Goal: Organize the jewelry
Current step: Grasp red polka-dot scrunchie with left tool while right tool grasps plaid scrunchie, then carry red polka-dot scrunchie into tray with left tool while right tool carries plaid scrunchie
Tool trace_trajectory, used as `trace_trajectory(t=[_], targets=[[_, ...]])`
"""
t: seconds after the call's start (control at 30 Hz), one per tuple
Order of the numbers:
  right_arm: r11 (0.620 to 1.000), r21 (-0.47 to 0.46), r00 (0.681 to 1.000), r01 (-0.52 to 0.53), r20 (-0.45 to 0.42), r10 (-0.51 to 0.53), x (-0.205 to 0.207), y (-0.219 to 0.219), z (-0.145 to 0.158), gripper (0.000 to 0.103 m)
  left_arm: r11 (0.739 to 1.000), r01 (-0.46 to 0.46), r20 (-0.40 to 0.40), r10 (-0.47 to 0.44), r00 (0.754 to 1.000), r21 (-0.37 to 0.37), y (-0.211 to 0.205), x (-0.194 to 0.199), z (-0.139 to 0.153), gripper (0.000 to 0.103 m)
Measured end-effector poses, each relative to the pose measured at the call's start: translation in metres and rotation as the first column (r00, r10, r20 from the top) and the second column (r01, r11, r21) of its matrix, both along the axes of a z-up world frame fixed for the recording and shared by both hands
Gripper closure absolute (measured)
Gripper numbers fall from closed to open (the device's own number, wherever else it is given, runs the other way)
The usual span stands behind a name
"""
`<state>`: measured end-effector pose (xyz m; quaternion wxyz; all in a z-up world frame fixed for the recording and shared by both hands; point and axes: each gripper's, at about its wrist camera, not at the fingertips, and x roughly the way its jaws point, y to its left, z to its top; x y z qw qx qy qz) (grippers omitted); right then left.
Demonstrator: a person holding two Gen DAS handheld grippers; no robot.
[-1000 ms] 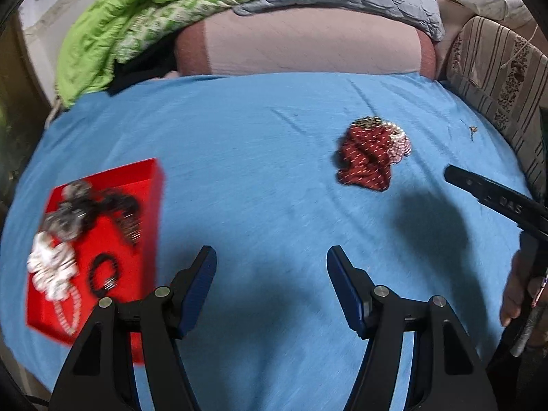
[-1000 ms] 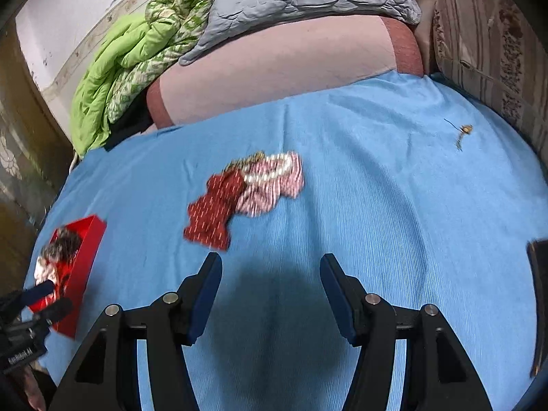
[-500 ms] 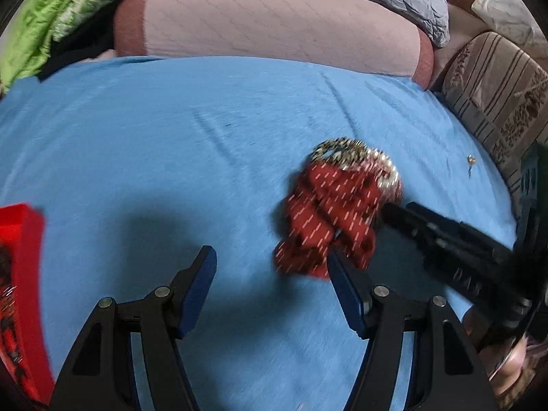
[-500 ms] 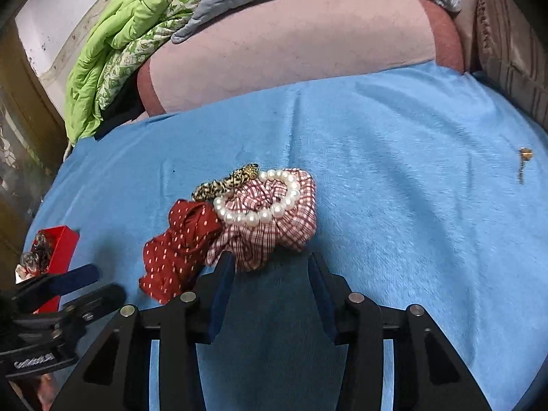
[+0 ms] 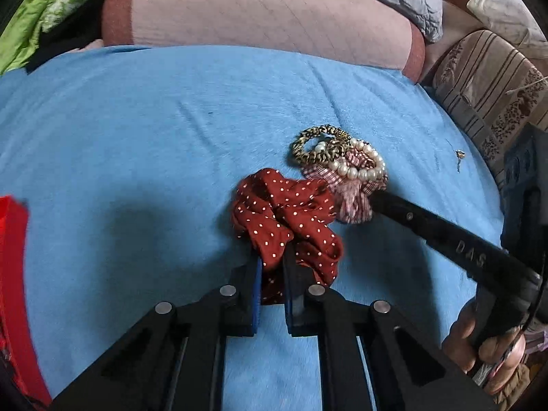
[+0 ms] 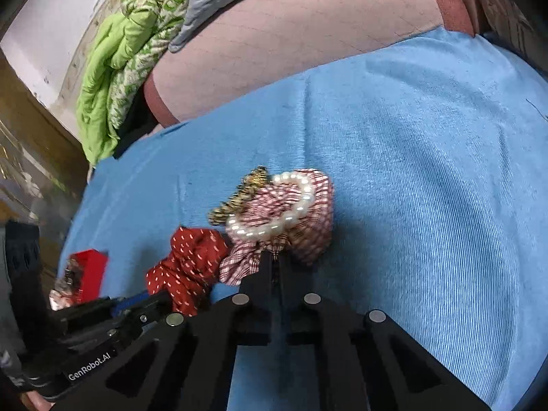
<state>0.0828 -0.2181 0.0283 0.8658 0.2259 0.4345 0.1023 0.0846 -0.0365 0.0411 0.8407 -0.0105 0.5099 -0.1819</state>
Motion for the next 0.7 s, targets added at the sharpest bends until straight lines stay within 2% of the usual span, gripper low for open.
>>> trace_trajectory(t=[0.3,0.5,0.7], targets=[[0.997,-0.049,0.998,-0.052,0.045,0.054,-0.058,0.032,0.032,0.099,0.998,-0.060,0.032,0.061,0.998,-0.020,0.062,-0.062,0.029,0.093],[0.997,-0.048,0.990,-0.062,0.123,0.068,-0.125,0.043,0.058,0.099,0.997,-0.070,0.094,0.071,0.993,-0.017,0.084,-0.106,0.048,0.093],[0.997,-0.017,0.989,-0.069,0.129,0.071,-0.177,0.053,0.054,0.099,0.998,-0.056,0.155,0.056,0.986,-0.003,0.098,-0.149,0.061,0.093]])
